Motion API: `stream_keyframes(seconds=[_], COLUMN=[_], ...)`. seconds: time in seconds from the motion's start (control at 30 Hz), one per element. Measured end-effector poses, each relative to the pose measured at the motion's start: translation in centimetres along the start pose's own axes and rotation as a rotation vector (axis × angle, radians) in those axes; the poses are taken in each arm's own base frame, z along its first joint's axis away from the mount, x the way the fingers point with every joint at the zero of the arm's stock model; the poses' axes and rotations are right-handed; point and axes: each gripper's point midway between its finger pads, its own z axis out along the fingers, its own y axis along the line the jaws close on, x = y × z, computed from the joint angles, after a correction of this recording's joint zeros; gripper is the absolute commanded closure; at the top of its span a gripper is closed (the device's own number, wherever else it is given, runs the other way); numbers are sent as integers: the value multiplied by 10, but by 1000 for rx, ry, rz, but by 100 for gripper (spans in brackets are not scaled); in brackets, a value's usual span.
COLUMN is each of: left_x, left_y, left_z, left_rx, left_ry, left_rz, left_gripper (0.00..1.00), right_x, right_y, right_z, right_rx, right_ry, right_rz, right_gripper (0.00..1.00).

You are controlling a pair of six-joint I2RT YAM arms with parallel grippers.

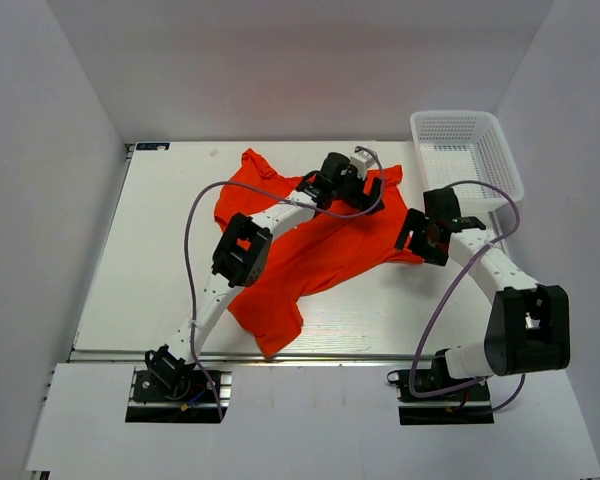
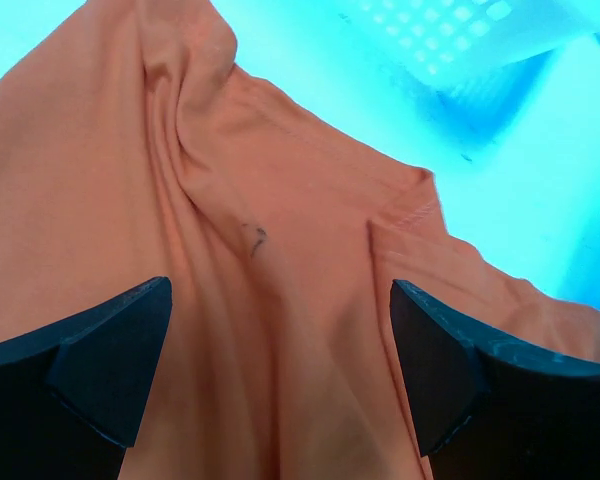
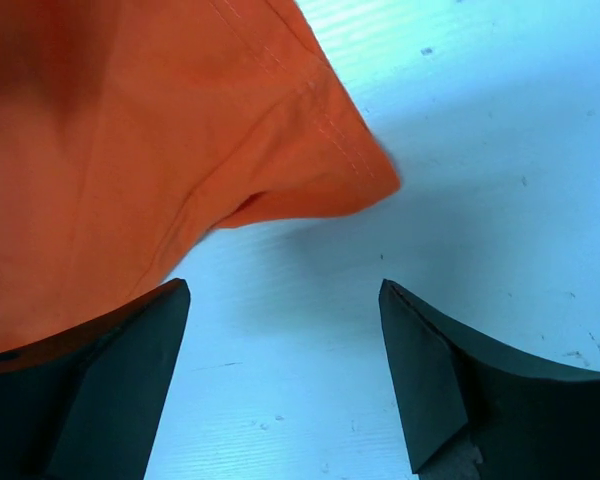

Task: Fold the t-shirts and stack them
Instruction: Flatten out the tshirt

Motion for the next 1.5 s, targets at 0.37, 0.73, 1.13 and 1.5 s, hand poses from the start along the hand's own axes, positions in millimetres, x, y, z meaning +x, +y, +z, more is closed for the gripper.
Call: stream_keyframes(seconds=[0.37,0.73,1.13,1.5], left_x=[17,19,21,22], left_y=[31,45,47,49], left_z=[10,4,0,-8], left_rx=[-158,-260,-270,-223], left_ry=[-7,-8,-20,-45], left_rz=[-8,-47,-51,-79], left_gripper=[0,0,0,0], right_x=[1,-1,-17,-29], right_y=[13,12,28,65], right_z=[23,45,60,32], right_rx=[-44,-4,-62,-239], right_ry=[36,76,58,11], right_rz=[21,25,-4,-68], right_gripper=[35,46,100,100])
